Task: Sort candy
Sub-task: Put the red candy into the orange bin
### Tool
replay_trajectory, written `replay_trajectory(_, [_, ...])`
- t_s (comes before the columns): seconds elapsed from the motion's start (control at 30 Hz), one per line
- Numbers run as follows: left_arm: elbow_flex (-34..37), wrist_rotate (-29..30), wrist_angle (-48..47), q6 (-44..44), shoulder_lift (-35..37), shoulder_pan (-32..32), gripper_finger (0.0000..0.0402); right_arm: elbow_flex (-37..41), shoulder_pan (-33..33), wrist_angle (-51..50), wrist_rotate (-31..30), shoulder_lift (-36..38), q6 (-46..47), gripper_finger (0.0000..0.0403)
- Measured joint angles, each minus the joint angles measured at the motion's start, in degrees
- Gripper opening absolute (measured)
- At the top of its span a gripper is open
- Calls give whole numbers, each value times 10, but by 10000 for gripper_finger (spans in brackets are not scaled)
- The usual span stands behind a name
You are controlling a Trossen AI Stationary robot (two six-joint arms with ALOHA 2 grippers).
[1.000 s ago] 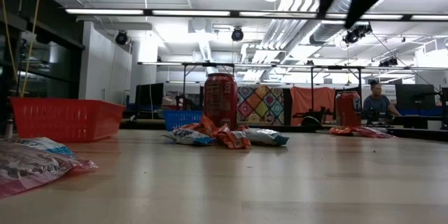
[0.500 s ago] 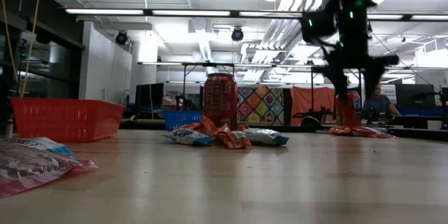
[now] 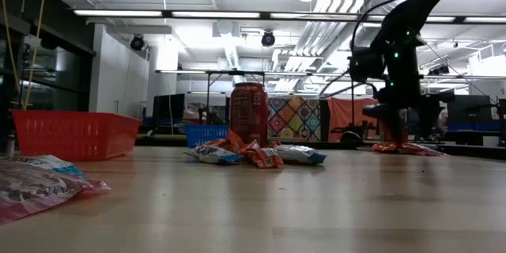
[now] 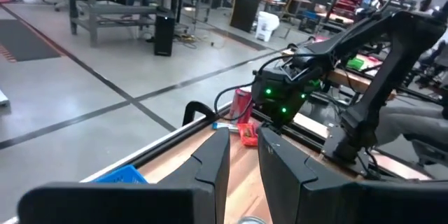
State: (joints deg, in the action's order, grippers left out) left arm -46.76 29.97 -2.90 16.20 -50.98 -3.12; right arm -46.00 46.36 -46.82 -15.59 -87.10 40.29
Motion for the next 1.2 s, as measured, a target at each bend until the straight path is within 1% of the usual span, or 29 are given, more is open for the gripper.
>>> replay_trajectory(0.1, [0, -59, 0, -8, 0, -50, 63, 0, 2, -3, 7, -25, -20, 281])
replay_trajectory(0.2, [0, -121, -1, -6, 0, -86, 63, 0, 2, -5, 12, -45, -38, 276])
replay_trajectory(0.3, [0, -168, -5, -4, 0, -107, 63, -3, 2, -10, 13, -59, -49, 251])
replay_trajectory(0.4, [0, -183, -5, -17, 0, -121, 63, -4, 1, -8, 21, -63, -57, 197])
replay_trajectory(0.5, [0, -190, -5, -34, 4, -134, 63, -2, -7, -12, 28, -57, -57, 113])
replay_trajectory(0.57, [0, -191, -2, -38, 11, -144, 63, 3, -20, -43, 28, -47, -59, 47])
replay_trajectory(0.6, [0, -191, -3, -39, 15, -149, 63, 4, -26, -49, 30, -39, -59, 26])
replay_trajectory(0.63, [0, -191, -2, -40, 19, -153, 63, 1, -34, -47, 32, -29, -58, 16])
replay_trajectory(0.77, [-1, -194, -3, -52, 37, -168, 63, 2, -71, -78, 50, 22, -44, 33])
replay_trajectory(0.83, [-1, -194, -2, -64, 45, -175, 63, 0, -90, -68, 52, 56, -43, 26])
replay_trajectory(0.9, [-1, -194, -2, -69, 50, -181, 63, 1, -106, -57, 66, 87, -45, 10])
replay_trajectory(0.97, [-1, -194, -2, -69, 52, -188, 63, 1, -122, -15, 93, 121, -64, 7])
replay_trajectory(1.03, [-1, -204, -4, -69, 52, -195, 63, 0, -139, 37, 130, 152, -85, 12])
replay_trajectory(1.13, [-1, -241, -2, -73, 49, -204, 63, 0, -168, 124, 194, 191, -106, 8])
replay_trajectory(1.2, [-1, -273, -4, -74, 43, -206, 63, 0, -191, 179, 231, 212, -102, 4])
